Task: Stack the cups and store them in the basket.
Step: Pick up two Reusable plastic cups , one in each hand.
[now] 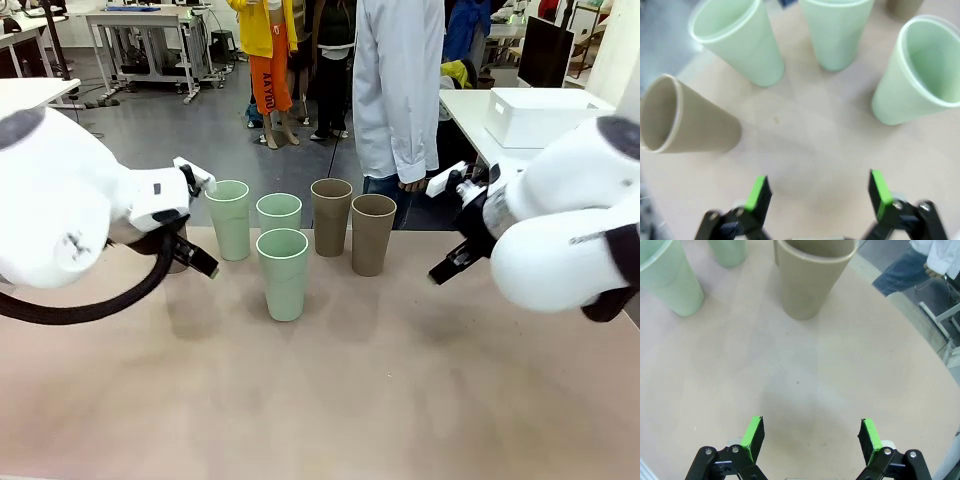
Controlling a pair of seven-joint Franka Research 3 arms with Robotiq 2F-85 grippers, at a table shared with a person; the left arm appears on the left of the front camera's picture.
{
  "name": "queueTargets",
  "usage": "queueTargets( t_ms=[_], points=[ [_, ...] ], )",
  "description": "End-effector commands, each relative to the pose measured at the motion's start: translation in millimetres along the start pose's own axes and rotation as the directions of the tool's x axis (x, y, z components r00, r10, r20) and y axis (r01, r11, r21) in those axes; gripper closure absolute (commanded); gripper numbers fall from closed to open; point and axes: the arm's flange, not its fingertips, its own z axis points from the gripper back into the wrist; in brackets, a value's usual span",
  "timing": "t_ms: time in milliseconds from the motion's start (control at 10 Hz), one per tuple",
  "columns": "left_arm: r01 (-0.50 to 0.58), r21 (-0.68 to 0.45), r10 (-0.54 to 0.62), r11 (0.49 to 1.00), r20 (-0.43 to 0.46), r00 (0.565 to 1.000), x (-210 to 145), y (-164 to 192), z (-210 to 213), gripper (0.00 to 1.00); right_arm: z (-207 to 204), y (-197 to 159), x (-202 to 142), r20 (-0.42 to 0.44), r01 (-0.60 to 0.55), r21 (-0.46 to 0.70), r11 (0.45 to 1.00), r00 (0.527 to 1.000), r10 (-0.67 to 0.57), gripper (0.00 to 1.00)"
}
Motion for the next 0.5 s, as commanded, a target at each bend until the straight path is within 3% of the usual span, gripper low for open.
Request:
queueTargets(
  t_ms=[0,200,400],
  points=[
    [0.053,-0.081,-0.051,0.995,0.030,0.998,-3.2,46.2,55.4,0.00,58.5,-40.3,-4.3,0.052,-0.049,0.054,0.997,0.998,0.046,0.00],
    [0.194,-0.157,-0.188,0.968,0.051,0.981,-16.9,74.2,95.9,0.00,97.1,-77.5,-22.1,0.124,-0.105,0.108,0.989,0.988,0.091,0.00],
    [0.327,-0.256,-0.313,0.910,0.096,0.945,-38.4,114.0,117.4,0.00,125.0,-123.0,-50.5,0.222,-0.148,0.185,0.972,0.969,0.106,0.00]
  ],
)
